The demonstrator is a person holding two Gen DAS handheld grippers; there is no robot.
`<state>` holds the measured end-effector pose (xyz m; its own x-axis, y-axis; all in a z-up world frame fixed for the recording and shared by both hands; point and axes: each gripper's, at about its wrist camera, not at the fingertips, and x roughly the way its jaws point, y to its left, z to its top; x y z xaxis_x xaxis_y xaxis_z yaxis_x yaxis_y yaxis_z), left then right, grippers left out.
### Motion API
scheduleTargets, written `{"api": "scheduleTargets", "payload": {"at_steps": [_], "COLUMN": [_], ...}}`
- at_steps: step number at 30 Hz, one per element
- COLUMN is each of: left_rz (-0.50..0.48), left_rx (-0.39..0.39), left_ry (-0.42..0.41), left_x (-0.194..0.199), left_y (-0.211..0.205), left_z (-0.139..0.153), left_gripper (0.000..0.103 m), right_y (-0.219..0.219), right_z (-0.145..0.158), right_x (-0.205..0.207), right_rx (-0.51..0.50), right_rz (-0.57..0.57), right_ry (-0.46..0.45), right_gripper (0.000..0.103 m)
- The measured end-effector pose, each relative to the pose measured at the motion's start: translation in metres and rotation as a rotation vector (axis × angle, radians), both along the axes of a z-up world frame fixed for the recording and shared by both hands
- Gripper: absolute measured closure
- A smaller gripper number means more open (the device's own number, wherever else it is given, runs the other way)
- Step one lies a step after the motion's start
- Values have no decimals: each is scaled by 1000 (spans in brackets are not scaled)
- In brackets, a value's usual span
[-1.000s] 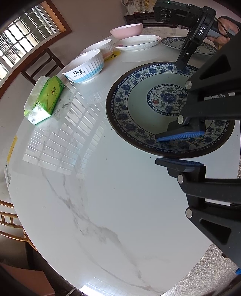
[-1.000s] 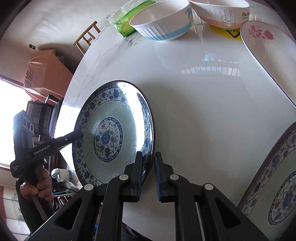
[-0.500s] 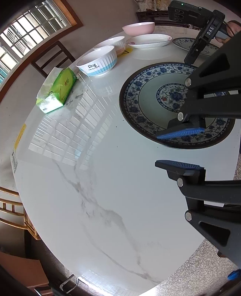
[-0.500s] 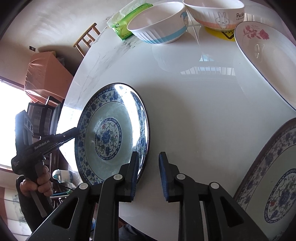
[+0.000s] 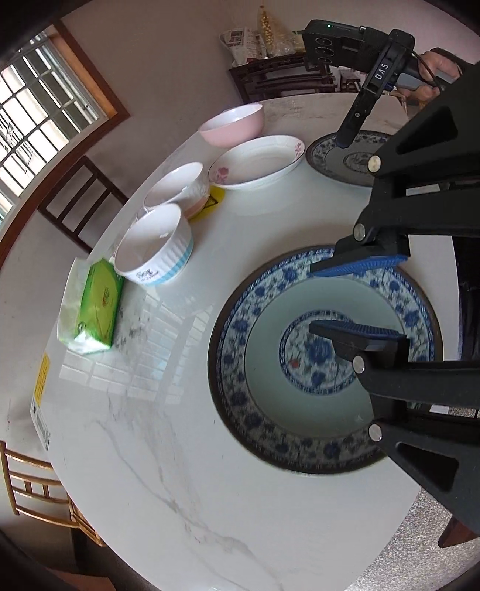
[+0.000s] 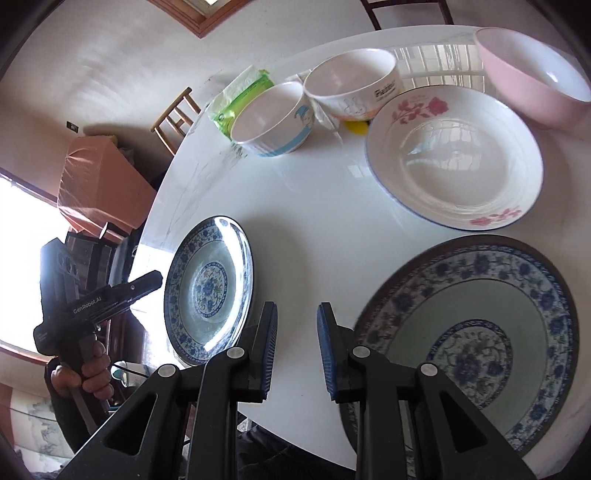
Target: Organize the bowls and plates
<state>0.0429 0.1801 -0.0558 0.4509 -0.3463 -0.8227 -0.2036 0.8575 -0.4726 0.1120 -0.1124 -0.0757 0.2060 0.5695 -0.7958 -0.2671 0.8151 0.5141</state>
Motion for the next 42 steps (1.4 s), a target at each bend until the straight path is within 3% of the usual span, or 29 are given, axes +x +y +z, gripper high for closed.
{"api": "scheduleTargets", "payload": {"at_steps": [9, 19, 27, 42], "left_rz": [-176, -255, -268, -274], "left_rx": [-121, -216, -245, -245], "left_ry": [12, 79, 108, 137], "left_x": [20, 25, 28, 31], "left_y": [-91, -148, -162, -173], "left_z": [-9, -39, -54, -68], "left_gripper": [78, 78, 78, 78], "right_y": [-96, -179, -199, -197], "right_z": [6, -21, -42, -68], "right_x": [-16, -34, -38, -38], "right_rx": [-13, -19, 2, 23], "right_rz": [-189, -346, -367, -337], "right_ry": [-16, 36, 76, 110], "right_gripper": [81, 81, 81, 85]}}
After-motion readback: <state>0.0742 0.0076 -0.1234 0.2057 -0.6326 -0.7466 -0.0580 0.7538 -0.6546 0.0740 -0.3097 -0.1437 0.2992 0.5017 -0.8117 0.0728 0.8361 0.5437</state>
